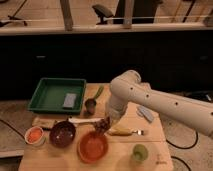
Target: Place grapes in red bowl
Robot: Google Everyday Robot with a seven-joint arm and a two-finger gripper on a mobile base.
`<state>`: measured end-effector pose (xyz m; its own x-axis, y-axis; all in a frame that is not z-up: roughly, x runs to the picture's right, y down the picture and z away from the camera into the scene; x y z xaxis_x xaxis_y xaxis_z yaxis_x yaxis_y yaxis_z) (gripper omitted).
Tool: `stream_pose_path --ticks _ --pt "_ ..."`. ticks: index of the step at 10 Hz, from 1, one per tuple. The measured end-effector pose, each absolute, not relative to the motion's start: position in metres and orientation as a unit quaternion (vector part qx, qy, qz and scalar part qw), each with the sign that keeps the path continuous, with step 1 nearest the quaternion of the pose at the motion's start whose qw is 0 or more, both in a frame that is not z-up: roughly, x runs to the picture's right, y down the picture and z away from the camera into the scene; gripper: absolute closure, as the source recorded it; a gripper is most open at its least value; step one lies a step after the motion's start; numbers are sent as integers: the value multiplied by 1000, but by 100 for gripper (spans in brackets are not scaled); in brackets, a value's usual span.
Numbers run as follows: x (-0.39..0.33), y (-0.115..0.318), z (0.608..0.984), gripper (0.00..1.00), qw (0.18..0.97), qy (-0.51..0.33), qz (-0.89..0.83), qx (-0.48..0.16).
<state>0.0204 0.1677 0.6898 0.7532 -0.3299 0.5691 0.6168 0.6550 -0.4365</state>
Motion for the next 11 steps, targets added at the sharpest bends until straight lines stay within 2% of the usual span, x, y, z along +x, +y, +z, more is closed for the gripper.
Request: stream_pose_path --ticks 11 --pt "-4 197 688 100 841 -269 -324 -340"
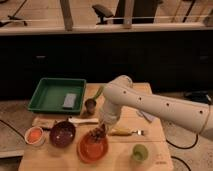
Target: Place grapes in red bowl
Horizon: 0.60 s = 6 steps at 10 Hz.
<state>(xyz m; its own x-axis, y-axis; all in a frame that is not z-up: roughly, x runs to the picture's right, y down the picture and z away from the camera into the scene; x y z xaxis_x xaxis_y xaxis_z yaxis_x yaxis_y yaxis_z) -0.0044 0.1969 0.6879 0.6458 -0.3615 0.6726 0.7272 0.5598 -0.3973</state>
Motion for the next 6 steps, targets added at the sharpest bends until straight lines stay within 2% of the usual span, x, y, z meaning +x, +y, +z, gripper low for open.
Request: stream_pose_path --ticks 6 --pt "-17 205 690 100 817 -300 -357 -340"
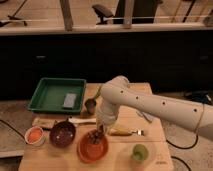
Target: Place grapes in red bowl
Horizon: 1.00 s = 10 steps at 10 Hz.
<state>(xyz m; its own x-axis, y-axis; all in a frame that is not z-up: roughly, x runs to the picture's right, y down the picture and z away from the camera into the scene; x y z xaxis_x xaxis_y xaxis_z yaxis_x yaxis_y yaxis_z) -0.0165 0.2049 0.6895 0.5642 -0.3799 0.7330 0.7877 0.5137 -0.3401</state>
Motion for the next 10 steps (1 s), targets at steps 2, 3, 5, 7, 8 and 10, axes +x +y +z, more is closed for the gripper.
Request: stream_pose_path --ticks 2,3,5,7,8,10 --pt "-18 207 689 100 813 -306 -361 -340" --pt "-20 208 689 100 809 -310 -365 -341" --pt "-21 210 689 100 804 -315 -372 -341" --pt "-23 212 688 100 799 -320 -379 -339" --pt "-23 213 688 100 797 -322 -383 -339" --pt "-24 214 687 100 793 -326 -388 -338"
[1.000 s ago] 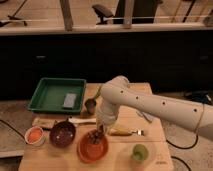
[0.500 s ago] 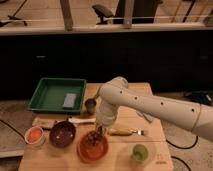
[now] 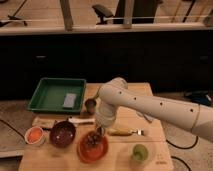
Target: Place grapes in red bowl
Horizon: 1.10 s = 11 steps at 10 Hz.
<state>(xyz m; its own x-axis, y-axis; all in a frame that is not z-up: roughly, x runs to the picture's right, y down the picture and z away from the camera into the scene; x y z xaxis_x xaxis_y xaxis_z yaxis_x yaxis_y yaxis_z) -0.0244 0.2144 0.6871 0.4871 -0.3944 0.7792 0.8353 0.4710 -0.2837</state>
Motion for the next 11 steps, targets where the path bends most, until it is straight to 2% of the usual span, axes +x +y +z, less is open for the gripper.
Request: stream_pose_path --ticks 11 --pt "-27 219 686 100 777 -341 -410 -335"
